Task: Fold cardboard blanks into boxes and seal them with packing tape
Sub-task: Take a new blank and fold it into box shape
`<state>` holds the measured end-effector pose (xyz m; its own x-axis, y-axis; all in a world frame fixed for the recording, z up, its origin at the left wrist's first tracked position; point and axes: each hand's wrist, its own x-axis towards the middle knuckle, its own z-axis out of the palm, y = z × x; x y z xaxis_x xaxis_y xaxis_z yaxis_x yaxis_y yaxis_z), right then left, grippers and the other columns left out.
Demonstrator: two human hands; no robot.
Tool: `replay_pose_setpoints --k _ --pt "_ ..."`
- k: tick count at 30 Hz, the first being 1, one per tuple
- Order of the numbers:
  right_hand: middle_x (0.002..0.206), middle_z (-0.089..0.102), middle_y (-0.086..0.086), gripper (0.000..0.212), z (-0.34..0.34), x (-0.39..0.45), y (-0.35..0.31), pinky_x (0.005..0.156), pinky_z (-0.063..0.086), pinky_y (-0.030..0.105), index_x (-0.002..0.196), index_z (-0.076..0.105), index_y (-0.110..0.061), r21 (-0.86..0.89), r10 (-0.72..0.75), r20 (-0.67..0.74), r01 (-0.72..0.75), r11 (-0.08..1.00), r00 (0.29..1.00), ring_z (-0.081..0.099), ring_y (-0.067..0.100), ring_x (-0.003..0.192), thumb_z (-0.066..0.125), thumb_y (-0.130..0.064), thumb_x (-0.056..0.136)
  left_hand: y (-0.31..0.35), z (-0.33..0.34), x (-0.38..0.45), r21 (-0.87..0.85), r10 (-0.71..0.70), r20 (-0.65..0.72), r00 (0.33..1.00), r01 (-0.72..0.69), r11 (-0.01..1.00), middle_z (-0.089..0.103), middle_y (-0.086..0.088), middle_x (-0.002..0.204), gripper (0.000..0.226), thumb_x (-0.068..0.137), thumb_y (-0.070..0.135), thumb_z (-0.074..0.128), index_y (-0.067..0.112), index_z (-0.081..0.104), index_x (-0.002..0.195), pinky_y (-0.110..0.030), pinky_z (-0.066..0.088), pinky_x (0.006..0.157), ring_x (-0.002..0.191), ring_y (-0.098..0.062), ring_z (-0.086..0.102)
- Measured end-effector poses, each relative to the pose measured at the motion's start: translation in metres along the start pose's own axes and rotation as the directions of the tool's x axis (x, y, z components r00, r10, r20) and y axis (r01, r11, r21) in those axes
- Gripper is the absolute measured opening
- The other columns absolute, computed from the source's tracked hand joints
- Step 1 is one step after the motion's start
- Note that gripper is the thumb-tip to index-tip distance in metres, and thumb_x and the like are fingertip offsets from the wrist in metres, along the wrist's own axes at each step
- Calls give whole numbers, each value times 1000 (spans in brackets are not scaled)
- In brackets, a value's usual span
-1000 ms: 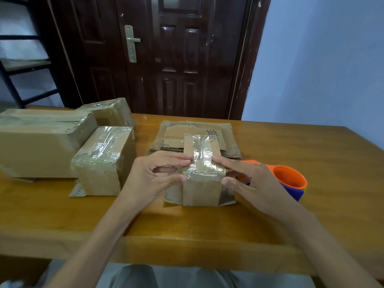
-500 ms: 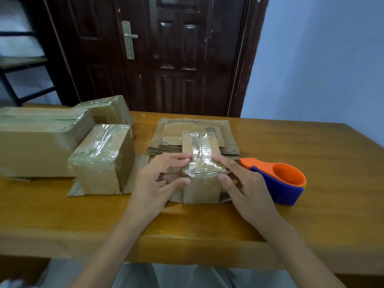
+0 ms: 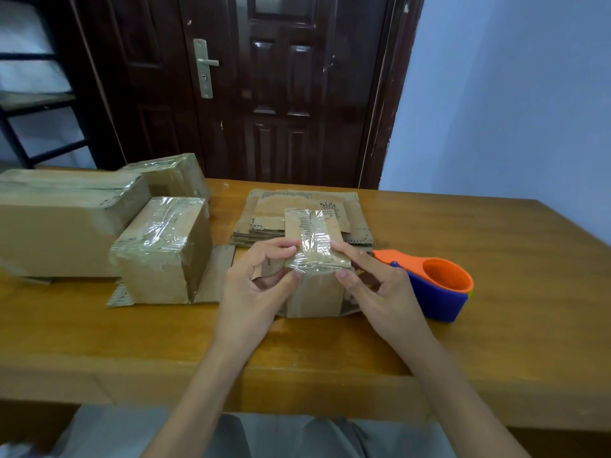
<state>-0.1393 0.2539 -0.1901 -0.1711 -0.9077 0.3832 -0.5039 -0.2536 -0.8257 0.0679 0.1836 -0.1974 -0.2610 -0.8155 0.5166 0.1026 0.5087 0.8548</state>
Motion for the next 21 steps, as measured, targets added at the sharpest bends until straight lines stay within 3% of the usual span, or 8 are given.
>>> replay_pose_setpoints --k 2,4,6,7,9,12,17,21 --pt "144 59 -22 51 -6 0 -3 81 62 23 140 53 -61 -30 -4 50 6 1000 999 64 -5 115 65 -51 92 -1 -5 0 8 -2 52 999 2 1000 70 8 131 30 91 6 77 13 73 119 -40 63 91 132 -11 61" --pt "144 59 -22 54 -12 0 -5 78 61 21 143 53 -56 -54 1 93 4 999 996 65 -6 112 67 -54 91 3 -14 3 28 -28 108 994 25 999 69 11 134 30 94 32 77 18 74 121 -45 62 94 132 -10 60" --pt "139 61 -24 51 -11 0 -10 80 62 24 140 56 -52 -71 3 87 3 997 996 65 -7 110 61 -66 91 9 -18 8 72 -33 108 994 25 997 71 12 131 53 91 66 65 21 78 115 -50 59 97 130 -11 61" --pt "134 62 -26 51 -8 1 -12 82 63 29 137 58 -50 -92 7 62 -2 996 998 64 -7 110 55 -73 92 12 -17 10 93 -39 82 996 31 995 73 13 127 59 88 73 62 21 80 109 -52 58 98 128 -11 62" --pt "124 64 -28 50 -1 5 -16 84 63 36 130 62 -44 -153 24 -19 -27 988 1000 64 -7 107 50 -76 93 15 -11 11 135 -37 18 999 35 990 76 14 119 44 89 62 70 22 81 99 -50 59 97 121 -9 66" --pt "120 65 -27 44 5 12 -18 81 63 32 124 64 -40 -264 -15 -71 -5 964 997 63 -10 102 57 -72 94 11 -7 12 170 -9 -18 1000 12 985 77 14 113 21 84 36 84 22 81 100 -35 63 91 117 -5 68" --pt "129 62 -22 60 -5 14 -9 80 64 38 133 60 -39 -277 -18 16 22 961 1000 69 11 100 57 -75 85 4 -12 12 199 2 -12 1000 0 980 77 15 116 28 80 26 88 20 81 107 -29 63 85 119 -3 67" --pt "113 62 -20 56 0 16 -3 70 63 38 131 62 -31 -357 -127 -10 115 927 992 71 15 91 52 -70 92 4 -8 10 352 171 -10 985 -156 923 76 13 117 28 84 27 85 18 79 109 -23 62 72 114 -2 69"
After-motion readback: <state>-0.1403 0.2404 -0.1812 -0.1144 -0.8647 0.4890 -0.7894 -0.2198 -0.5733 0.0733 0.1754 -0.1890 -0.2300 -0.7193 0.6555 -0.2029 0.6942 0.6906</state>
